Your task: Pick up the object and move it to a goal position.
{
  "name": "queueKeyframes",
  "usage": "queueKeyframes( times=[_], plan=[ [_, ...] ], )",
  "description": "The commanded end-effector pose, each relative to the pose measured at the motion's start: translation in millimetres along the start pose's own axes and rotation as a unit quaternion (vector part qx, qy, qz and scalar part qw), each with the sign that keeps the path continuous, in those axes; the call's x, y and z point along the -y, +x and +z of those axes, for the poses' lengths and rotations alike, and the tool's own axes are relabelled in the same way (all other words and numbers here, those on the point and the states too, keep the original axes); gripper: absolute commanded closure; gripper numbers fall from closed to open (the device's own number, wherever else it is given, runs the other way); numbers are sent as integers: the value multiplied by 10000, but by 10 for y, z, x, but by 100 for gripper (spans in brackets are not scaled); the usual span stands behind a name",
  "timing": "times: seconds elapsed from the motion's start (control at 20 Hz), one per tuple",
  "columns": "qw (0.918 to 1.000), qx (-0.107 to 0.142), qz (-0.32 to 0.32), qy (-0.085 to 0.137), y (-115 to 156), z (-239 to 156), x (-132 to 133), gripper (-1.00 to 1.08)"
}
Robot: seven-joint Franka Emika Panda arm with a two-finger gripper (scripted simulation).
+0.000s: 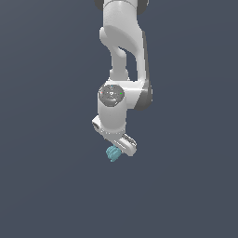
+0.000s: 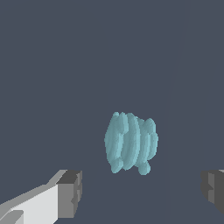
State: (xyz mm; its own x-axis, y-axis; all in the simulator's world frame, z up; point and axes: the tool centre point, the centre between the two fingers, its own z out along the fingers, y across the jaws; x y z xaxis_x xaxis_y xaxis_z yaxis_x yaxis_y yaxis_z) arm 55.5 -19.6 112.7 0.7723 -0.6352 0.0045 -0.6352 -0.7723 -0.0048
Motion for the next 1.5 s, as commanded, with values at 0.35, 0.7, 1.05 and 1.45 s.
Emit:
queueKeyframes(
  times=[0.35,0.7,1.05,1.45],
  plan=[
    [9977,19,678,-23,93,157,-17,-92],
    [9974,21,716,-26,97,185,-19,-92],
    [9973,21,733,-26,91,479,-28,-92],
    [9972,21,744,-25,99,675,-25,-92]
  ],
)
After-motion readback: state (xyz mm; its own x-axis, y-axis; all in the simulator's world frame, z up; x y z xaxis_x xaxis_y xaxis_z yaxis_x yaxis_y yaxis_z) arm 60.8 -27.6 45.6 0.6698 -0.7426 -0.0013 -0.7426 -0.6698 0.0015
